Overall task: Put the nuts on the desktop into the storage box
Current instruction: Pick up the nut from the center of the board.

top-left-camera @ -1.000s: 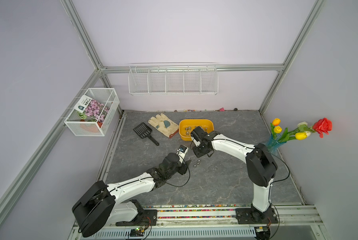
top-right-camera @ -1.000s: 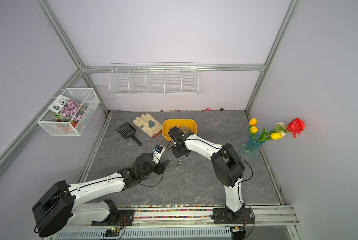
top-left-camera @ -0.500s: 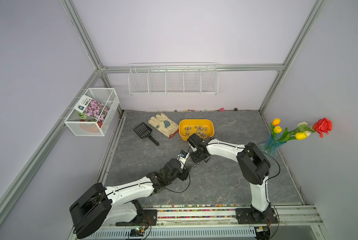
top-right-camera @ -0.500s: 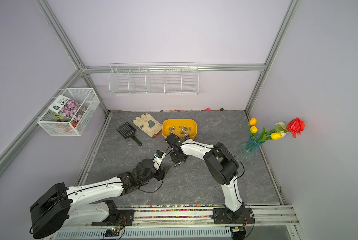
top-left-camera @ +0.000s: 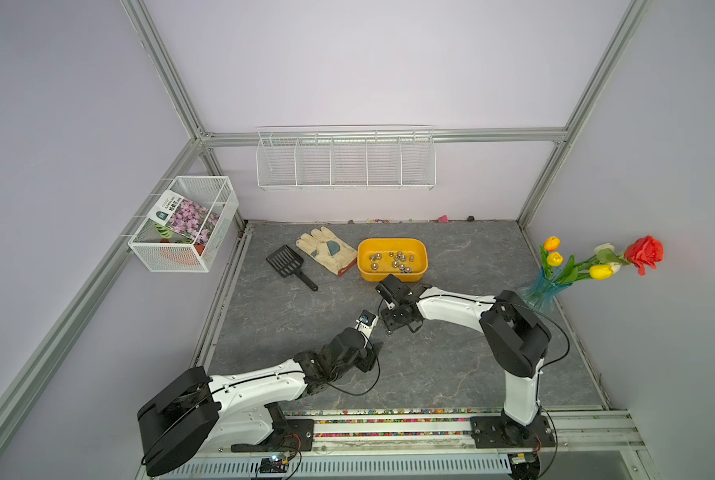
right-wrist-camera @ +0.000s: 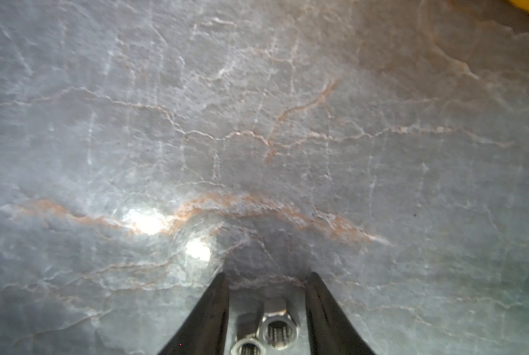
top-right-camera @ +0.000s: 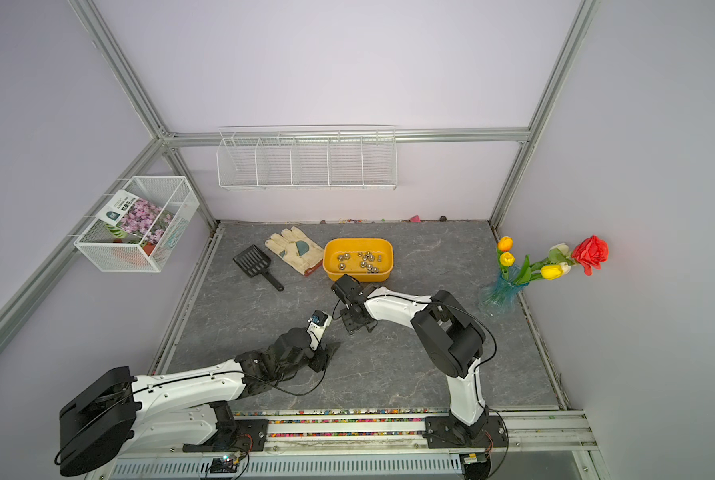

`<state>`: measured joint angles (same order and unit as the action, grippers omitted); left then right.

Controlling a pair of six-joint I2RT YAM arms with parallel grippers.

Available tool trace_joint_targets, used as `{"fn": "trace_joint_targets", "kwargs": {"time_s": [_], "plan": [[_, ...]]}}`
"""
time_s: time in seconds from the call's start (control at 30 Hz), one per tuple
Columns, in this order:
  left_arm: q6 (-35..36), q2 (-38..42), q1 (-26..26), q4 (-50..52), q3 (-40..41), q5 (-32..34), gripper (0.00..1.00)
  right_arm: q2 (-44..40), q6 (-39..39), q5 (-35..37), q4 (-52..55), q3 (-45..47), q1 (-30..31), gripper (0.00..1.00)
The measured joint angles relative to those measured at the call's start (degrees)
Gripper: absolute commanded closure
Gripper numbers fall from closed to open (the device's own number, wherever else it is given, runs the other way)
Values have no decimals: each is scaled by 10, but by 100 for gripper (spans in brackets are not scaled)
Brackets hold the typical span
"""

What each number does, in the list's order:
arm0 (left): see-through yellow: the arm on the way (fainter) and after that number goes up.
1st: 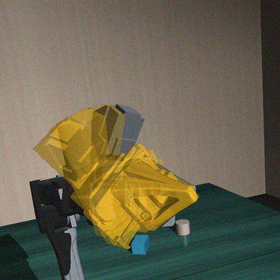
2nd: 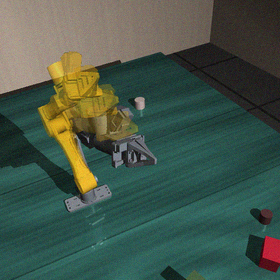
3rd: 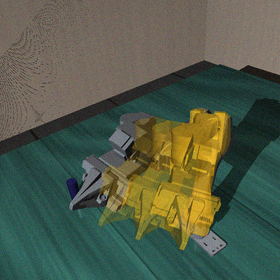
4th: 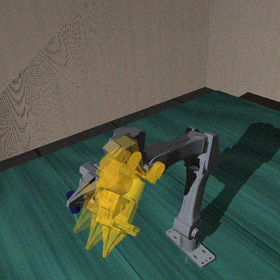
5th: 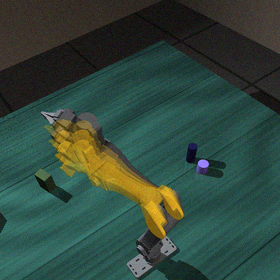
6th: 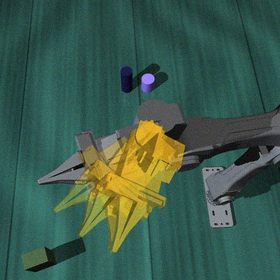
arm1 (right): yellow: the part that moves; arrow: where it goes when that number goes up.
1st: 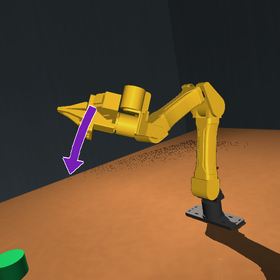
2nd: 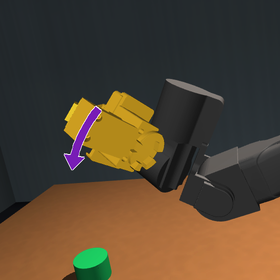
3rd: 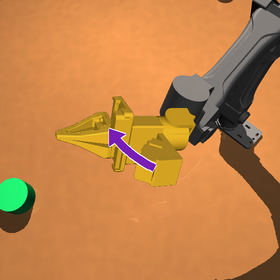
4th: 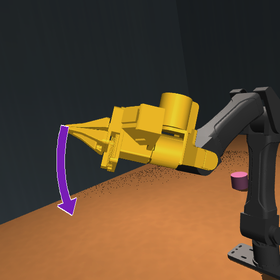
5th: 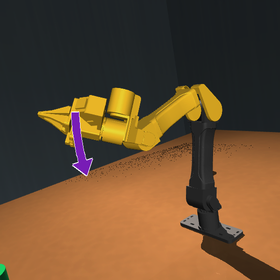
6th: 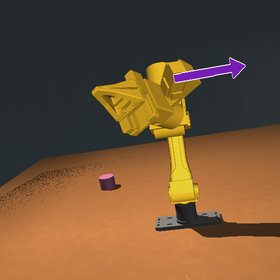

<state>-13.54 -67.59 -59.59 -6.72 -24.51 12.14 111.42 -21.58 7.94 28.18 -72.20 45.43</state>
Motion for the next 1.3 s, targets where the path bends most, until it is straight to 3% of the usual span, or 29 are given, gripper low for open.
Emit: {"fn": "trace_joint_targets", "kwargs": {"time_s": [0.4, 0.87, 1.3], "plan": [[-8, 1, -8, 4, 0, 0, 34, -20, -15, 13, 0, 27, 0, 58], [-10, 1, -9, 11, 0, 0, 34, -20, -16, 15, 3, 25, 3, 81], [2, 16, -10, -9, 2, 25, 33, -8, -5, 28, 67, -13, -5, 81]]}}
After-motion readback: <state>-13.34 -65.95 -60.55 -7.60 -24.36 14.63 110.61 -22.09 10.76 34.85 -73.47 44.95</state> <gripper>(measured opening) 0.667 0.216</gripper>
